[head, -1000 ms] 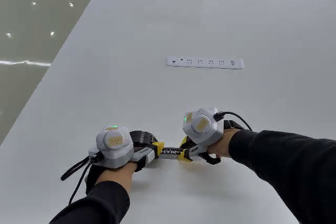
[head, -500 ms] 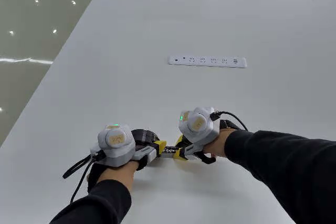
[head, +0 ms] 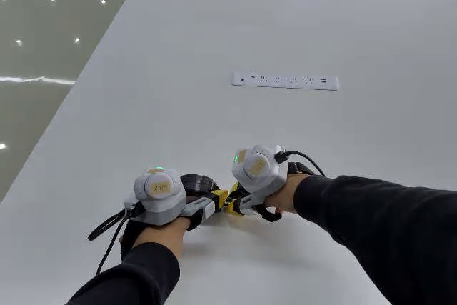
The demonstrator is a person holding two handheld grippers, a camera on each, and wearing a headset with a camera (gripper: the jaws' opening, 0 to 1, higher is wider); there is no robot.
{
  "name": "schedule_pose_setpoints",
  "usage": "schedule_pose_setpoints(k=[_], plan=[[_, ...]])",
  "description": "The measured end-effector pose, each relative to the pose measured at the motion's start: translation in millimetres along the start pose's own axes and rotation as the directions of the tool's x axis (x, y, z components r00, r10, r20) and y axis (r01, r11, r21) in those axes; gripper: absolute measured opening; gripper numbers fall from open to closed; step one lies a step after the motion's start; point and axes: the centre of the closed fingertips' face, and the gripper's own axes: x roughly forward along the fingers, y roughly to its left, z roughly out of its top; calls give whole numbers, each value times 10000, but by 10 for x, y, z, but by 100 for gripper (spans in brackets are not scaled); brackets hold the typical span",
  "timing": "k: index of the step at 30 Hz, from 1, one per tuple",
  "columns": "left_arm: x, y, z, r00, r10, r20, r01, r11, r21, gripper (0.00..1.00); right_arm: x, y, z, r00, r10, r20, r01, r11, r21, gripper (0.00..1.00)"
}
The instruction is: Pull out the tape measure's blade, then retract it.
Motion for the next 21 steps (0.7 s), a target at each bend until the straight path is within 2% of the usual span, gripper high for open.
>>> schedule_pose_setpoints(k=[4, 10, 21], plan=[[-2, 0, -1, 10000, -17, -6, 17, 10000, -10, 62, 22, -11, 38, 10000, -13, 66, 13, 10000, 0, 13], [-4, -3, -3, 10000, -16, -8, 16, 10000, -9, 62, 31, 5, 22, 10000, -45, 40, 47, 9995, -307, 13], [-5, -8, -9, 10000, -30, 1, 30, 10000, -6, 62, 3, 10, -15, 9999, -88, 68, 91, 9989, -454, 13]])
